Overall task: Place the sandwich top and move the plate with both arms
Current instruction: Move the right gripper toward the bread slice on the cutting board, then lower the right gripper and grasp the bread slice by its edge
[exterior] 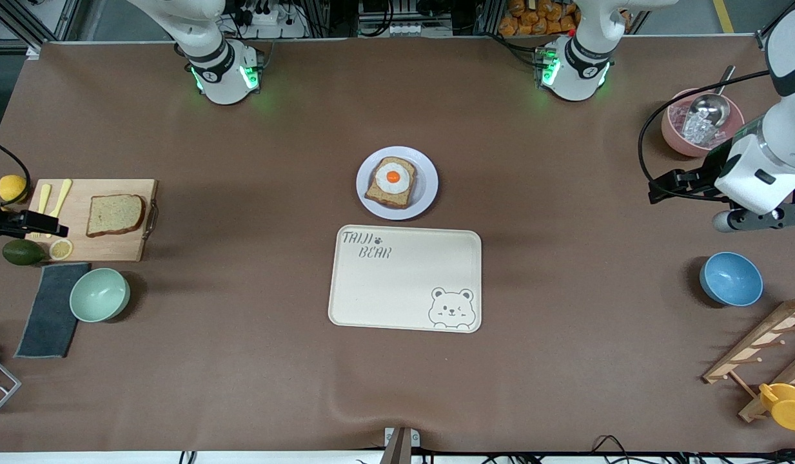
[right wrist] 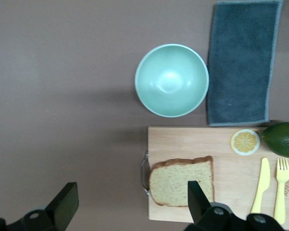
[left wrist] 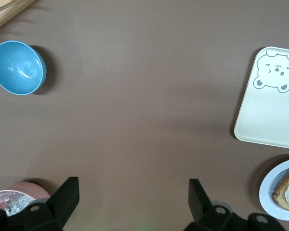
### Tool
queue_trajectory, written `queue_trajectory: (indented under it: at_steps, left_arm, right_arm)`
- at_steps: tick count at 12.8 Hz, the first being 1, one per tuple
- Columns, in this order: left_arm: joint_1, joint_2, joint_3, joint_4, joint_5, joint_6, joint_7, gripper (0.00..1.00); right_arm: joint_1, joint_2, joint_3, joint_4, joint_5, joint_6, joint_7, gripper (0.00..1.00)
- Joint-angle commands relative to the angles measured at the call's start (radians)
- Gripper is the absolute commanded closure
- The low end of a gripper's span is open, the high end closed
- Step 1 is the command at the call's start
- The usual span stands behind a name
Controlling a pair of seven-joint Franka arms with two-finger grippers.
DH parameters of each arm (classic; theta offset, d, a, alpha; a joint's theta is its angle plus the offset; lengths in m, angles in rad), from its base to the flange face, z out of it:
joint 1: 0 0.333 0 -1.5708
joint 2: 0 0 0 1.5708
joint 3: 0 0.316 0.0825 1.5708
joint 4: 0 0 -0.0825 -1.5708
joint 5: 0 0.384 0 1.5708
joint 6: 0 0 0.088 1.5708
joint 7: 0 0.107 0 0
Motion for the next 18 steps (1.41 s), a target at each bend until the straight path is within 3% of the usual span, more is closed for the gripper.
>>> queue_trajectory:
  at_steps: [1, 6, 10, 13, 18]
  left_arm:
    - [0.005, 0.000, -0.002, -0.021, -0.036, 0.039, 0.009, 0.00]
    - [-0.004, -0.002, -0.002, -0.031, -0.048, 0.056, 0.007, 0.00]
    - [-0.007, 0.000, -0.002, -0.030, -0.064, 0.094, 0.006, 0.00]
    - [-0.007, 0.009, -0.002, -0.030, -0.064, 0.097, 0.006, 0.00]
    - [-0.002, 0.021, -0.002, -0.039, -0.064, 0.100, 0.007, 0.00]
  right_arm:
    - [-0.052, 0.026, 0.014, -0.031, 0.017, 0.031, -0.105, 0.00]
    - [-0.127, 0.041, 0.014, -0.160, 0.019, 0.160, -0.206, 0.00]
    - [-0.179, 0.081, 0.014, -0.171, 0.057, 0.163, -0.289, 0.00]
    - [-0.224, 0.117, 0.014, -0.173, 0.068, 0.183, -0.383, 0.14]
    - [-0.264, 0.198, 0.016, -0.173, 0.076, 0.244, -0.444, 0.15]
